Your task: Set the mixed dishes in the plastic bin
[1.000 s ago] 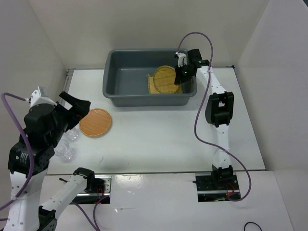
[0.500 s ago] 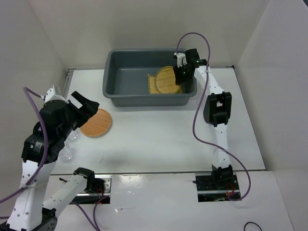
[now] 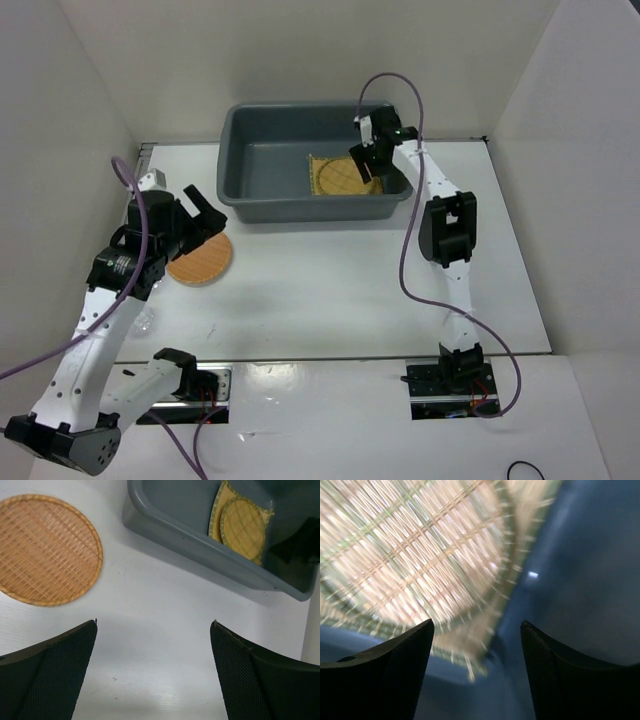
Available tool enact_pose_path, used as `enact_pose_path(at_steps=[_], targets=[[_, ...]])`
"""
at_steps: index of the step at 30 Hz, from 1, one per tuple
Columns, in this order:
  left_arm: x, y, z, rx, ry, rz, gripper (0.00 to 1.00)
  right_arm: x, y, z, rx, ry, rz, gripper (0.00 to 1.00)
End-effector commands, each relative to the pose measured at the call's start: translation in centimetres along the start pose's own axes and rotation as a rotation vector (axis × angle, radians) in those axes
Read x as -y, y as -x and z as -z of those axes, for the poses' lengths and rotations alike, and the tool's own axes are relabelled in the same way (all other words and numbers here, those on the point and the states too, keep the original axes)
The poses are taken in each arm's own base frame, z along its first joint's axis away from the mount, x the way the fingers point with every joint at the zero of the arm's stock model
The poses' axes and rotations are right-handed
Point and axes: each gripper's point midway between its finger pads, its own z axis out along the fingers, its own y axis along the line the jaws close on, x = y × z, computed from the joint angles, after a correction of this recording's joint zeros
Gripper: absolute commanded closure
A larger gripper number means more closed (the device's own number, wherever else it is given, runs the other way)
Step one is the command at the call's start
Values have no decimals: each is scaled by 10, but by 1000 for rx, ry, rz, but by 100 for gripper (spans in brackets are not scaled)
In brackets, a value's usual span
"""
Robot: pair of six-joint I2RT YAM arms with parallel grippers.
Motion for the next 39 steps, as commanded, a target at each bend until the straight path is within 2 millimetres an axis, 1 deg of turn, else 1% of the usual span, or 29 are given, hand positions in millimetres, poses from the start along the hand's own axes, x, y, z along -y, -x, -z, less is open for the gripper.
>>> enact_pose_path(at_steps=[1,2,4,5,6,7,8,9,10,11,12,13,14,15,16,17,18,19,20,21,22,23,24,26,27,28,29,33,39], targets=[[17,-6,-9,5,-105,35,0,35,78,136,294,-145,-60,24],[9,-25,-21,-44,-92,46,0,35,90,180,373,-148,-60,24],[8,-46,-40,-114,-92,108,0,30,84,205,399,-138,-68,16],[2,-56,-47,-143,-62,135,0,25,78,215,409,-120,-64,12],[-4,-70,-54,-181,-30,160,0,17,59,225,404,-99,-60,9],[-8,-70,-64,-166,11,228,0,14,44,223,382,-95,-60,7],[-11,-71,-67,-152,30,275,0,8,7,215,316,-84,-96,6],[-22,-78,-77,-136,67,325,0,8,-11,212,295,-64,-118,6],[-23,-78,-79,-110,56,383,0,7,-32,208,260,-50,-140,6],[-22,-78,-82,-82,41,467,0,3,-73,190,174,-34,-169,6],[-17,-70,-86,-35,-2,517,0,6,-82,202,196,-39,-182,6],[-27,-69,-89,3,29,562,0,17,-100,203,177,-62,-215,6],[-38,-77,-94,10,71,632,0,19,-125,197,130,-78,-236,6],[-45,-80,-96,21,101,655,0,24,-131,209,153,-97,-251,6],[-52,-77,-96,63,124,665,0,36,-141,213,151,-124,-284,6],[-54,-76,-95,89,130,712,0,36,-156,212,125,-128,-300,6],[-63,-83,-94,104,152,729,0,39,-161,216,128,-139,-311,6],[-72,-80,-93,161,172,759,0,41,-165,225,149,-155,-321,6],[-79,-81,-92,193,188,824,0,44,-178,223,129,-166,-343,6],[-77,-78,-86,226,151,836,0,42,-183,223,130,-157,-359,4],[-89,-87,-86,244,174,829,0,35,-186,224,138,-129,-357,4],[-97,-85,-84,286,192,858,0,32,-197,216,116,-116,-370,3],[-99,-85,-82,295,201,874,0,32,-197,216,116,-115,-370,3],[-118,-100,-83,294,272,914,0,37,-193,220,130,-126,-366,2],[-123,-104,-84,293,284,925,0,39,-191,220,140,-129,-364,2],[-120,-106,-87,292,266,936,0,39,-190,220,140,-129,-364,2],[-127,-113,-88,293,273,955,0,39,-192,217,130,-126,-366,2],[-141,-117,-90,338,288,1019,0,37,-191,217,132,-116,-356,2],[-150,-120,-93,371,289,1025,0,40,-193,215,128,-106,-361,2]])
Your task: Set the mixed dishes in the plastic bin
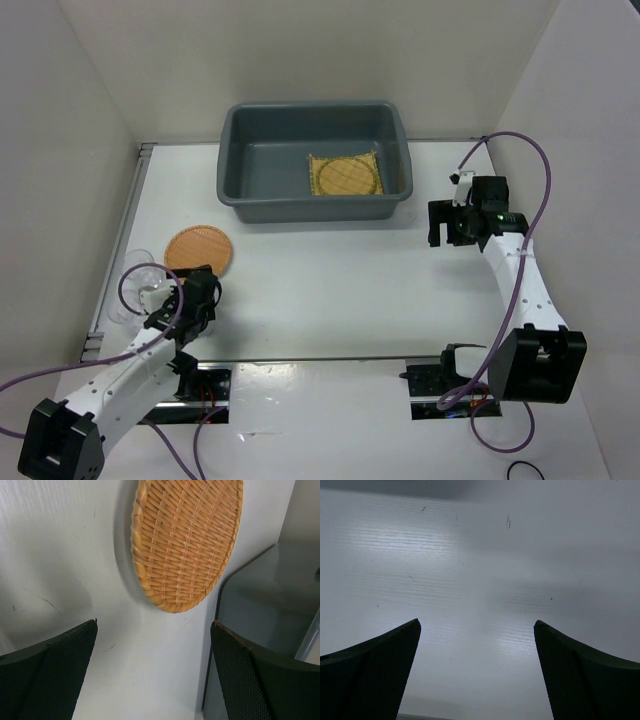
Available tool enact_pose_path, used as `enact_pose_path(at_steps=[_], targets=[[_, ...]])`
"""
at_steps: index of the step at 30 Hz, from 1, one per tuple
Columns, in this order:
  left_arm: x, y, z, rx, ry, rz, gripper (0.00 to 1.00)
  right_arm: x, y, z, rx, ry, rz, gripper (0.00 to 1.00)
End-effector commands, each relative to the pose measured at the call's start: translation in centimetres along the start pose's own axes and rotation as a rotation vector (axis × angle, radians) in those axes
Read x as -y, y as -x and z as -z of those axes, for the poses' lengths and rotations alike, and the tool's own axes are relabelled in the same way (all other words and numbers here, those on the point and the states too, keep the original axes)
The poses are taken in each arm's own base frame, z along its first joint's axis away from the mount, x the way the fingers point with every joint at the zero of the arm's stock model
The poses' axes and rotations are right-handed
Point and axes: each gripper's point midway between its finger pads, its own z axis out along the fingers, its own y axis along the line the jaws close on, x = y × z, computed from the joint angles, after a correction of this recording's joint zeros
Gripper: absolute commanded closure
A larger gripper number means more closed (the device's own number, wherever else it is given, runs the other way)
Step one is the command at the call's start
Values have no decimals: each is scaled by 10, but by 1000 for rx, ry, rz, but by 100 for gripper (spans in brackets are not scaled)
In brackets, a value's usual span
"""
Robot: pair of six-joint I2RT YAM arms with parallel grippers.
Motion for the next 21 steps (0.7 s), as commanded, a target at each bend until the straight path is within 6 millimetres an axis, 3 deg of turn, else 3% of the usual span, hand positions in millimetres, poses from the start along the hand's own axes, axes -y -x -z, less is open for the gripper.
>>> enact_pose_path(at_steps=[1,6,10,17,21], targets=[[10,9,-3,48,-52,110,0,2,12,0,46,7,3,2],[-5,11,-15,68,-58,155,0,2,9,0,36,8,10,2],[-5,10,-20,70,-70,172,0,2,4,-1,17,11,17,2],[22,9,-34,79,-69,130,0,3,4,-1,18,11,26,2],[21,2,-44,55,-54,133,0,2,1,-1,9,12,25,2]])
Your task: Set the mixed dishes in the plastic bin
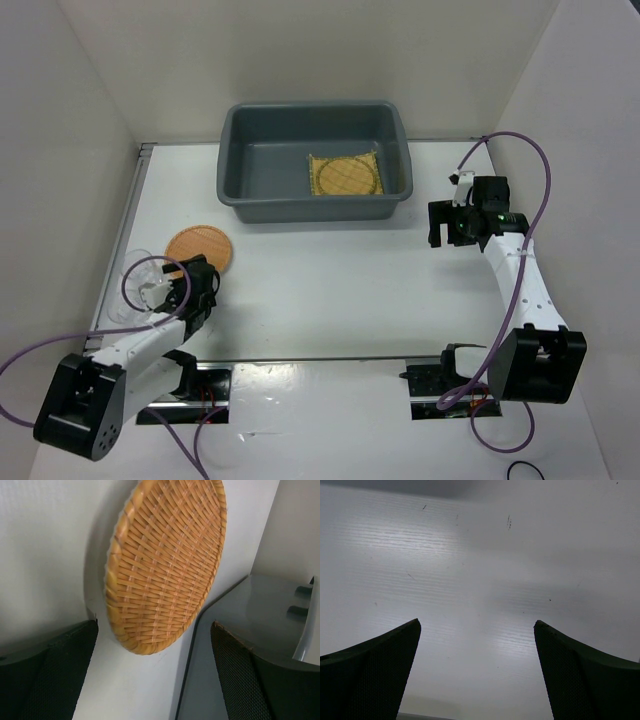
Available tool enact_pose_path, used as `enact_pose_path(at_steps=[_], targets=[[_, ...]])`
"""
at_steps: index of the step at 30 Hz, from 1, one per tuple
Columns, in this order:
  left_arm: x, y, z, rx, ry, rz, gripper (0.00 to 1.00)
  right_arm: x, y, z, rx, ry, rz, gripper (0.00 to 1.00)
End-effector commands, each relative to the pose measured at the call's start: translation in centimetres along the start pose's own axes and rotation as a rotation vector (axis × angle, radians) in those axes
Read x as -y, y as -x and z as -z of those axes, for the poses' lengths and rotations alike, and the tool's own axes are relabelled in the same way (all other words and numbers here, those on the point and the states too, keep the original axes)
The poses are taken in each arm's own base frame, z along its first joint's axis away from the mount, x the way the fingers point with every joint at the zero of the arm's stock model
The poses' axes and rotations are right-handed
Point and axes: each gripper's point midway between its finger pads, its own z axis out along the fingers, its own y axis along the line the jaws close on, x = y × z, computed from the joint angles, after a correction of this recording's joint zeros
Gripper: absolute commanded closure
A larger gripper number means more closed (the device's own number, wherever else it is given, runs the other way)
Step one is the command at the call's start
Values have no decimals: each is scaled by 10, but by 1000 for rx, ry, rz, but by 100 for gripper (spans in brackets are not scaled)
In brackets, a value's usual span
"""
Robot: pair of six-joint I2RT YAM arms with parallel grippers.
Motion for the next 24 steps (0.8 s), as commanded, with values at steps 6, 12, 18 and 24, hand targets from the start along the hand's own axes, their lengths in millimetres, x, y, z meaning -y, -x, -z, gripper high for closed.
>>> enact_pose_path(at_steps=[6,12,18,24], targets=[[8,-28,-13,-95,-4,-29,0,2,2,-1,8,-1,5,2],[19,-30,-16,-91,-13,6,20,5,1,-1,9,-7,-2,2],[10,-30,-20,-77,32,-13,78,5,3,2,18,-8,-1,2],[10,-30,-14,-83,82,-53,100,8,2,2,18,-14,-8,2]])
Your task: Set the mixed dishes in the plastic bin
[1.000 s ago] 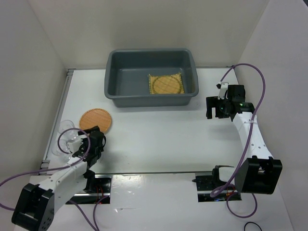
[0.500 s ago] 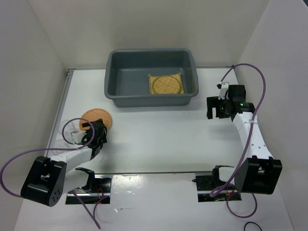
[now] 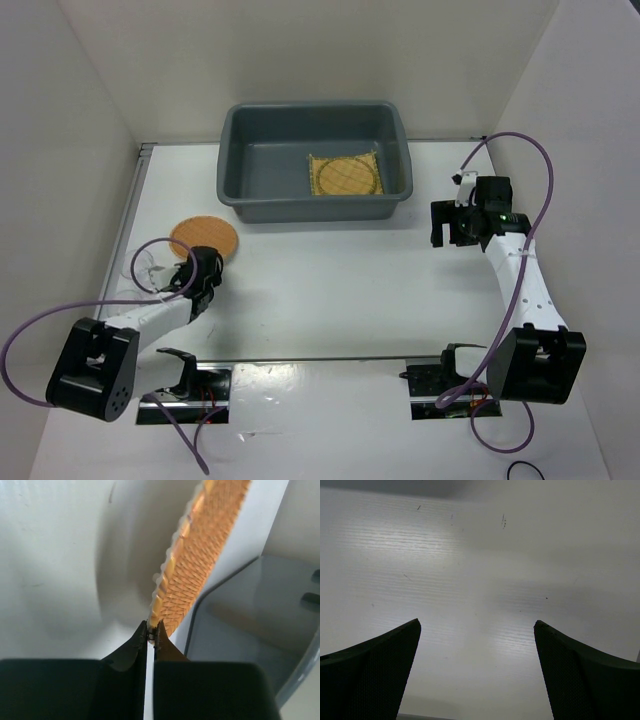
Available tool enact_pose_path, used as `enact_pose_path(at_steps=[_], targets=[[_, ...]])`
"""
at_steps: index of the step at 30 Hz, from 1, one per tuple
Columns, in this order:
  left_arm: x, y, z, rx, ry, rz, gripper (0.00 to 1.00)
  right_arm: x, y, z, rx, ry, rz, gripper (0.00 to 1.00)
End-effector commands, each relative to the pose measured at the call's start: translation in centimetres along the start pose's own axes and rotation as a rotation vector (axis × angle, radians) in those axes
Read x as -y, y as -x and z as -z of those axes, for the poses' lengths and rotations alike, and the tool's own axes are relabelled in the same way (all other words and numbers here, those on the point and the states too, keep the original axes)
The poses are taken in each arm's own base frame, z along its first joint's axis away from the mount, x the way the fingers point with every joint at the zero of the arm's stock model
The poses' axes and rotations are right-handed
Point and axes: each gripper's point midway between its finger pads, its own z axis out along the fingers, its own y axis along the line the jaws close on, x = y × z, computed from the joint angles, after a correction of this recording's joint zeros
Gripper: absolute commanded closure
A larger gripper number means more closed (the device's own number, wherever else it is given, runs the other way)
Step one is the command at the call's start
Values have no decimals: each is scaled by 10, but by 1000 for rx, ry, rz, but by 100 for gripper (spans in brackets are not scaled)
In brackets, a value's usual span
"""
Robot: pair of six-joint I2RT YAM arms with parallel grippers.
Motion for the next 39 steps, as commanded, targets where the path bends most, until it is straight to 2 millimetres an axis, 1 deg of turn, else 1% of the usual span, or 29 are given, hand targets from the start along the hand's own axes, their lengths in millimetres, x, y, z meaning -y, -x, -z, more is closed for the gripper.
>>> enact_pose_path(at_steps=[1,2,3,4,6,7,8,9,11,12,14,16,18,19,20,22,25,26,28,29,30,31,33,34,35,36,37,38,39], targets=[[2,4,8,10,29,-23,100,2,3,1,18,-2,6,2],[2,0,13,-12,30,-31,100,2,3,1,18,-2,6,2],[13,-2,21,-25,10,-38,100,2,3,1,18,-2,6,2],[17,-7,28,-42,2,-64,100,2,3,1,18,-2,6,2],[24,-6,42,-55,-9,-109,100,2,5,1,27,-4,7,2],[33,-11,50,-92,-20,-123,100,5,5,1,27,-10,0,2],[35,-12,56,-107,-20,-150,100,5,5,1,27,-10,0,2],[28,-10,61,-115,10,-178,100,5,5,1,27,-10,0,2],[37,-12,81,-173,-44,-197,100,5,1,0,18,-8,-1,2],[51,-12,99,-207,-116,-177,100,5,1,0,18,-8,-1,2],[55,-15,115,-275,-179,-154,100,5,4,-1,27,-10,0,2],[54,-16,129,-338,-243,-126,100,5,4,-1,27,-10,0,2],[52,-24,140,-414,-275,-131,100,5,4,-1,27,-10,0,2],[45,-28,138,-436,-274,-154,100,5,4,-1,27,-10,0,2],[40,-37,140,-486,-271,-172,100,5,4,-1,27,-10,0,2],[35,-45,139,-519,-275,-223,100,5,4,-1,27,-10,0,2],[57,-55,146,-536,-343,-337,100,5,4,-1,27,-10,0,2],[81,-63,156,-557,-384,-376,100,5,4,-1,27,-10,0,2],[104,-70,164,-558,-442,-504,100,5,4,-1,27,-10,0,2],[108,-78,159,-566,-419,-553,100,5,6,-1,36,-11,1,2],[141,-80,173,-558,-481,-563,100,5,6,-1,36,-11,2,2],[143,-88,170,-566,-466,-606,100,5,4,0,36,-11,2,2],[161,-101,181,-605,-519,-612,100,7,3,0,35,-20,1,2],[176,-111,180,-616,-537,-609,100,7,3,0,34,-20,1,2],[183,-120,183,-651,-552,-611,100,6,5,2,43,-21,3,2],[184,-133,168,-667,-524,-637,100,6,5,2,44,-21,3,2],[215,-141,180,-673,-595,-630,100,6,5,2,44,-21,3,2],[229,-152,186,-713,-636,-628,100,6,6,5,54,-23,4,2],[229,-168,168,-736,-604,-641,100,7,9,5,63,-24,5,2]])
